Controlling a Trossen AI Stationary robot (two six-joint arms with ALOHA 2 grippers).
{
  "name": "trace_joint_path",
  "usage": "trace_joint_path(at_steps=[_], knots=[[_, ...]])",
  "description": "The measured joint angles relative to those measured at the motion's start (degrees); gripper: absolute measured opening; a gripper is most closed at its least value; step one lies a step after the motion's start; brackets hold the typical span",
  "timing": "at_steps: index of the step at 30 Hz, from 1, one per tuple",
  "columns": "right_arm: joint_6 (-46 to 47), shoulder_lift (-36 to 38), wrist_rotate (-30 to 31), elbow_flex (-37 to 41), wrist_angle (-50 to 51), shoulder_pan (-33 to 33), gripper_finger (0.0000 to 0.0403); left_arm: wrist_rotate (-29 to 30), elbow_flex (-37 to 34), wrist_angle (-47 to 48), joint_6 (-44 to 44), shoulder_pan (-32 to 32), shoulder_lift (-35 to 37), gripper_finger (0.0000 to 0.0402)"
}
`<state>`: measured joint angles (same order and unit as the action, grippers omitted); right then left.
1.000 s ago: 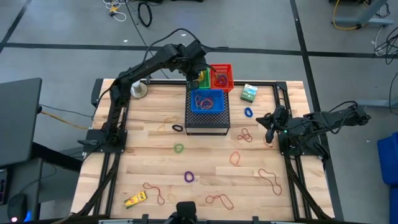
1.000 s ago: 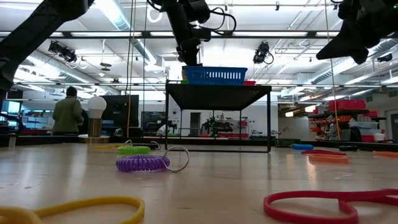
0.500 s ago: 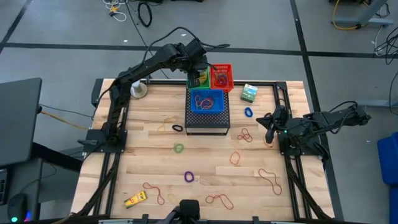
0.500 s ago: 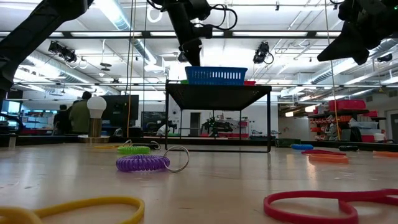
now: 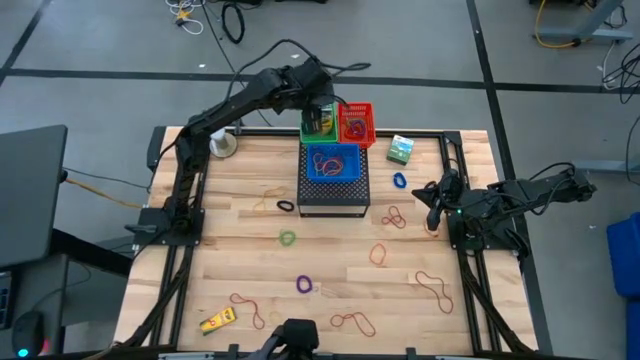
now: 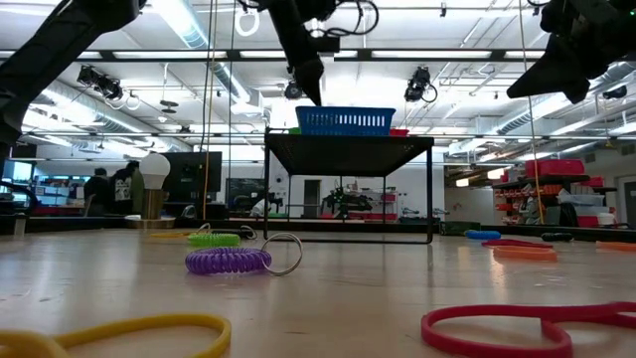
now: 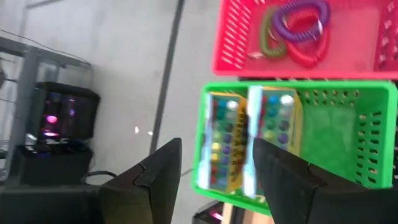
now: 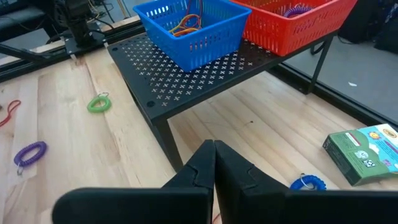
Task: Pick & Place Office Desk Supplies
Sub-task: Put the orange rubber band into the blue bin on the shelf
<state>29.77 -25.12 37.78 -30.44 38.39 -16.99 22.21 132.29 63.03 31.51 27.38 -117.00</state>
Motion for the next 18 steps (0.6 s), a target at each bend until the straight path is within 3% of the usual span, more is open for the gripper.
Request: trace_joint_path(at_steps=[6, 9, 14, 18], knots=[[-0.6, 0.0, 0.0, 0.0, 0.0, 0.0, 0.0007, 0.8, 2.0, -0.4, -3.6, 0.1, 2.4, 0.0179], [-0.7, 0.0, 0.1, 0.0, 0.0, 0.0, 0.0007, -0.4, 1.8, 1.4, -10.1, 0.6, 4.1, 0.0131], [-1.2, 0.0, 0.4, 0.0, 0.2, 0.0, 0.0007, -7.6, 1.7, 6.6, -16.1, 1.4, 6.0, 0.0020], [-2.2, 0.0, 2.8, 0.0, 0.3, 0.0, 0.0007, -8.7, 1.7, 7.5, -20.0, 1.0, 6.8, 0.0008]])
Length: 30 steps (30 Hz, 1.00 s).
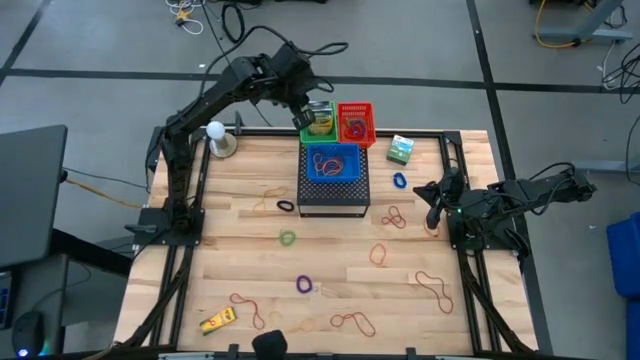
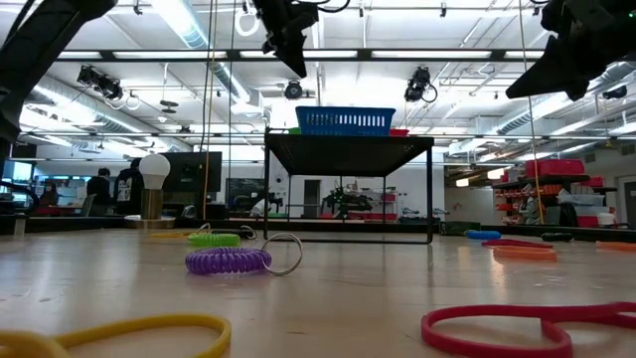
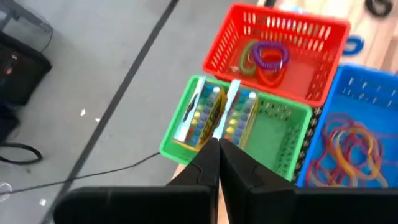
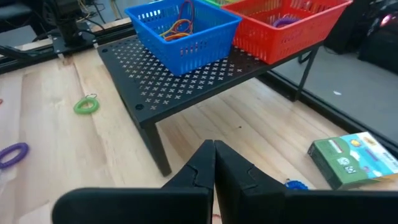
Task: Pick & Place Office Desk Supplies
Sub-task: Put the orange rubber band into the blue bin on the shelf
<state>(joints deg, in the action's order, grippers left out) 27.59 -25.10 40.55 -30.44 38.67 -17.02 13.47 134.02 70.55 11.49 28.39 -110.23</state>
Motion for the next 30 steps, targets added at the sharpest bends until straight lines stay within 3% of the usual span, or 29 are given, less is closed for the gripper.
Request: trace_joint_path(at_steps=[18, 23, 30], knots=[[-5.6, 0.0, 1.3, 0.0, 0.1, 0.0, 0.0015, 3.9, -1.8, -3.9, -8.1, -8.4, 0.3, 0.0006], [-5.8, 0.0, 1.3, 0.0, 0.1, 0.0, 0.0015, 2.6, -14.8, -10.9, -10.0, -11.1, 6.5, 0.0006], [-5.7, 0.0, -0.4, 0.0, 0.1, 0.0, 0.0015, 4.7, -46.8, -37.9, -17.5, -16.6, 23.7, 0.0007]])
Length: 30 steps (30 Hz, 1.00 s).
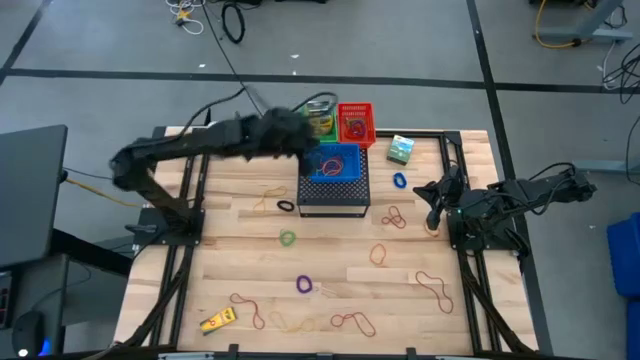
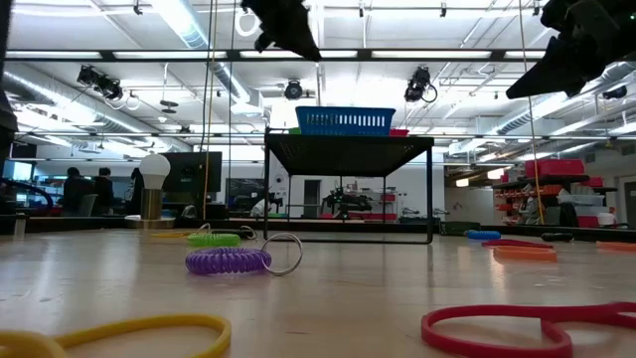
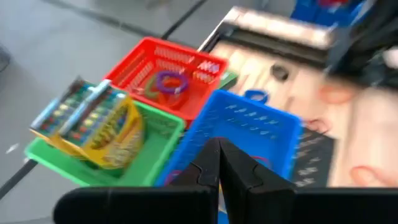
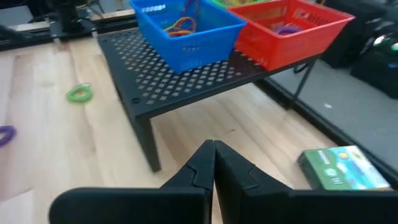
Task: Pick & Place Office Desk Supplies
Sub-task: Put the orange rubber band into the blue bin on the shelf
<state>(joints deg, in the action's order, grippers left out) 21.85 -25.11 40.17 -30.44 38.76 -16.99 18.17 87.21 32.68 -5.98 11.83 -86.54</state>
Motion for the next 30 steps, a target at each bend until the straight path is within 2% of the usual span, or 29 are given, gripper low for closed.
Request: trace_joint_path(at_steps=[4, 7, 12, 14, 17, 20, 23, 27, 30], knots=[[3.1, -0.7, -1.3, 0.0, -0.1, 0.0, 0.0015, 2.8, -15.1, -12.3, -2.0, -3.9, 10.1, 0.0009], [4.3, -3.7, -1.3, 0.0, -0.5, 0.0, 0.0015, 4.0, -23.8, -16.9, -2.0, -5.5, 15.8, 0.0009], [11.3, -13.2, -2.1, -0.2, -1.3, 0.0, 0.0015, 3.1, -32.0, -16.3, -6.0, -4.5, 19.7, 0.0010], [16.0, -17.7, -4.6, -1.6, -1.2, 0.0, 0.0015, 0.9, -35.4, -20.3, -4.4, -4.6, 20.1, 0.0010], [19.1, -24.4, -10.1, -5.3, -0.8, 0.0, 0.0009, -5.1, -43.3, -36.1, 0.5, -6.3, 20.4, 0.0007], [19.8, -30.0, -14.6, -10.3, 1.7, 0.0, 0.0004, -11.9, -52.7, -55.5, 0.7, -7.5, 20.3, 0.0005], [19.9, -34.0, -17.8, -15.6, 7.1, -0.4, 0.0004, -12.7, -60.5, -71.2, -2.3, -8.1, 20.2, 0.0007], [21.6, -37.9, -20.3, -22.1, 16.3, -1.4, 0.0013, -12.7, -67.0, -82.6, -5.6, -8.5, 20.2, 0.0010], [24.2, -39.0, -20.7, -24.2, 22.0, -2.4, 0.0026, -9.8, -68.6, -82.6, -7.1, -8.4, 20.1, 0.0011]])
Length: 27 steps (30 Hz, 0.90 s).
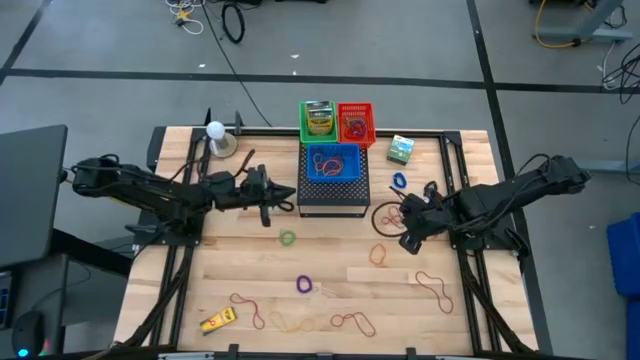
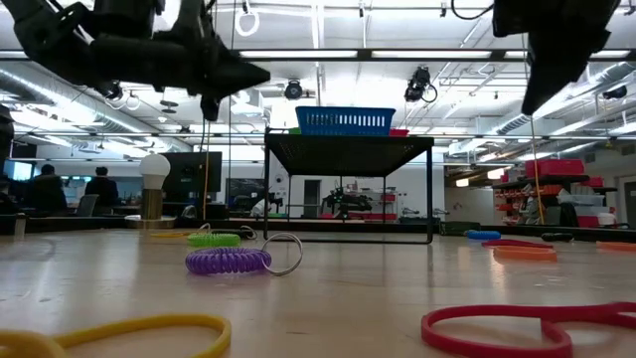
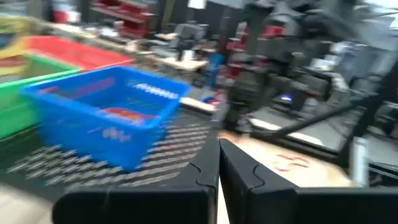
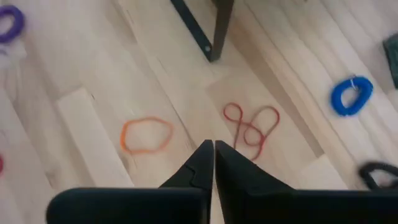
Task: Pick & Place Office Desk Supplies
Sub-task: Put the orange rubber band into the blue bin on the shelf
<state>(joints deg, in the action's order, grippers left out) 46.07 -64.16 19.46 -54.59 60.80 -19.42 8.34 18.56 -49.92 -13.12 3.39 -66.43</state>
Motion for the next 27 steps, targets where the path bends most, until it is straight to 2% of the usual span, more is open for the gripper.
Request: trace_joint_path(at_steps=[4, 9, 13, 17, 20, 27], knots=[[2.4, 0.4, -0.6, 2.6, 0.6, -0.6, 0.0055, 5.4, 0.0, -0.6, -0.9, 0.0, 0.0, 0.0011], [10.5, 0.8, -5.5, 10.6, -3.0, 1.4, 0.0107, 12.5, 0.0, -0.5, -0.6, 0.0, 0.0, 0.0012], [14.2, 0.8, -8.2, 18.0, -15.0, 2.2, 0.0151, 16.5, 0.0, -0.5, -0.7, 0.1, 0.0, 0.0012], [14.7, 0.7, -8.3, 25.4, -32.8, 2.3, 0.0177, 17.2, 0.0, -0.4, -1.3, 0.1, 0.0, 0.0012], [14.5, -0.4, -8.1, 28.9, -41.7, 2.2, 0.0182, 17.2, 0.0, 0.2, -2.7, 0.0, 0.0, 0.0012], [7.3, -8.6, -5.9, 27.0, -43.9, 0.5, 0.0179, 16.6, 0.1, 0.6, -3.9, 0.0, 0.0, 0.0012]])
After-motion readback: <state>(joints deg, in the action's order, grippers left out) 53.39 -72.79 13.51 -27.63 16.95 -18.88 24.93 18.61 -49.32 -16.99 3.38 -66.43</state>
